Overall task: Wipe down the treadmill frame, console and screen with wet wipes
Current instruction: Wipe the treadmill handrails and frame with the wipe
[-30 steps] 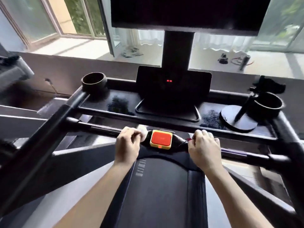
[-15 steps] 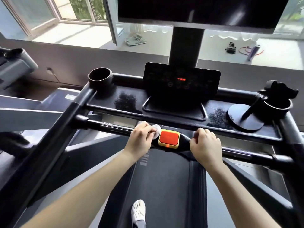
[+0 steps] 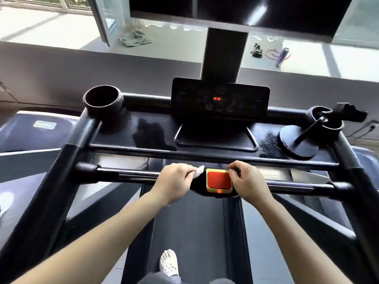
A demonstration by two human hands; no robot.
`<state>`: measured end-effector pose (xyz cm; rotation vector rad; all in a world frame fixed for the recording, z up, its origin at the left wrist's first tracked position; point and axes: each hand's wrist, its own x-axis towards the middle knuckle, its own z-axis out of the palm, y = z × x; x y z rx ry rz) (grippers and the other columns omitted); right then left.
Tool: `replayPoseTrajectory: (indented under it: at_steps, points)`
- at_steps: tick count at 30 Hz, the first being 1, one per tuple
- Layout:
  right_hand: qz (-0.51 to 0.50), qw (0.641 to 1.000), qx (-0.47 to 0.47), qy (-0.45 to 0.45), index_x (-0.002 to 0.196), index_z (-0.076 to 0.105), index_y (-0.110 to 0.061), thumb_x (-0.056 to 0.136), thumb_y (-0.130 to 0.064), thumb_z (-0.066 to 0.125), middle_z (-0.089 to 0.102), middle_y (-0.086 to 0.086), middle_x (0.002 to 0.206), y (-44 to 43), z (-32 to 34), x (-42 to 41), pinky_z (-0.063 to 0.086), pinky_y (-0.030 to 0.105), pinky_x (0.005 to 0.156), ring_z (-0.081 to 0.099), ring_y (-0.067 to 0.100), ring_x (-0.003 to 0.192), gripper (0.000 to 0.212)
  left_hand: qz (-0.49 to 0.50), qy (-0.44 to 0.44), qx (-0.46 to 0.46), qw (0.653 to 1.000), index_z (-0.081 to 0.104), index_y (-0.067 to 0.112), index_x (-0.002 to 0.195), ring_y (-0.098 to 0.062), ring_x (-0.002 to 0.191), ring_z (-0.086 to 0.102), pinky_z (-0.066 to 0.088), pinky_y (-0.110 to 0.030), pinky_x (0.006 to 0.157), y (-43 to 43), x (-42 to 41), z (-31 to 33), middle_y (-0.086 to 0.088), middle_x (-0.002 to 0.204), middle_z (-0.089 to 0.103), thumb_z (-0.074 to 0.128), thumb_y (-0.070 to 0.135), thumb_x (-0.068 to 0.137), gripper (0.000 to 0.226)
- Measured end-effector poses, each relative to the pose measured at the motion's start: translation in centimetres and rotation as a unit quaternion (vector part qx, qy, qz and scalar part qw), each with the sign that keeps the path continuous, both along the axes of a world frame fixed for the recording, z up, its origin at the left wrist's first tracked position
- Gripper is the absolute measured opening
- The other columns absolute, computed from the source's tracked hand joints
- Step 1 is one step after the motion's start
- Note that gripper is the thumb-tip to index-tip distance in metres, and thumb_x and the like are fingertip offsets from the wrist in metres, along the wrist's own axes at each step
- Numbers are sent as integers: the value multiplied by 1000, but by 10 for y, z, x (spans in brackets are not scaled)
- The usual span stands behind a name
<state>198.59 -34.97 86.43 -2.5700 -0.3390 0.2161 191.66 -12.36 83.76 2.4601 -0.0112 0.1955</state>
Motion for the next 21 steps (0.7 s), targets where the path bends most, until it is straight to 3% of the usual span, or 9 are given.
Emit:
replayPoseTrajectory:
  at_steps: [4, 6, 8, 11, 14, 17, 19, 21]
  points:
    - [5, 1000, -26, -9, 95, 68, -20, 94, -22, 60, 70, -4, 92, 7, -1, 1, 43, 32, 73, 61, 21, 86, 8, -30, -13, 20, 999, 77, 21, 99, -15, 88, 69, 53, -34, 78, 22, -13, 4, 8, 92, 76, 53, 18, 92, 24]
    - [13, 1000, -13, -17, 96, 70, -20, 93, -21, 62, 72, -4, 94, 16, 1, 4, 47, 32, 77, 64, 20, 89, 8, -7, 5, -8, 1000, 73, 19, 88, -4, 75, 63, 49, -31, 72, 25, -9, 7, 12, 78, 71, 56, 10, 91, 20]
    - [26, 999, 44, -1, 101, 72, -21, 93, -20, 65, 73, -9, 96, 27, 4, 7, 51, 29, 84, 67, 12, 91, 11, 34, 39, -137, 989, 70, 15, 83, 1, 71, 63, 48, -25, 72, 25, -1, 12, 12, 72, 70, 56, -2, 89, 23]
    - [52, 982, 162, 84, 104, 74, -22, 95, -20, 69, 75, -9, 95, 47, 14, 10, 56, 27, 88, 70, 6, 91, 11, 95, 56, -394, 912, 72, 6, 89, -10, 77, 70, 57, -26, 74, 21, 8, 23, -8, 81, 76, 58, -13, 91, 24]
    - [63, 928, 296, 216, 112, 71, -12, 99, -25, 66, 77, 6, 98, 67, 26, 15, 60, 36, 88, 75, 21, 93, 18, 119, 59, -478, 868, 72, 9, 95, -14, 84, 71, 56, -24, 75, 13, 16, 32, -6, 88, 77, 65, -12, 90, 22]
    - [42, 883, 358, 302, 108, 69, -2, 97, -27, 67, 77, 18, 92, 82, 33, 22, 63, 42, 75, 76, 34, 83, 28, 139, 36, -507, 850, 70, 2, 97, -14, 79, 70, 56, -23, 74, 9, 20, 36, -8, 86, 75, 65, -13, 89, 17]
    - [47, 866, 371, 332, 103, 68, 5, 94, -19, 72, 75, 21, 84, 87, 37, 27, 63, 44, 69, 74, 36, 74, 26, 161, 13, -470, 868, 70, 1, 92, -10, 70, 67, 53, -21, 67, 3, 21, 38, -6, 78, 73, 67, -10, 91, 11]
    - [79, 869, 348, 344, 99, 69, 7, 92, -14, 75, 73, 16, 75, 88, 36, 36, 61, 39, 60, 70, 27, 64, 23, 190, -3, -417, 889, 70, 3, 88, -10, 70, 66, 53, -23, 68, -3, 20, 38, -2, 76, 72, 70, -6, 90, 9]
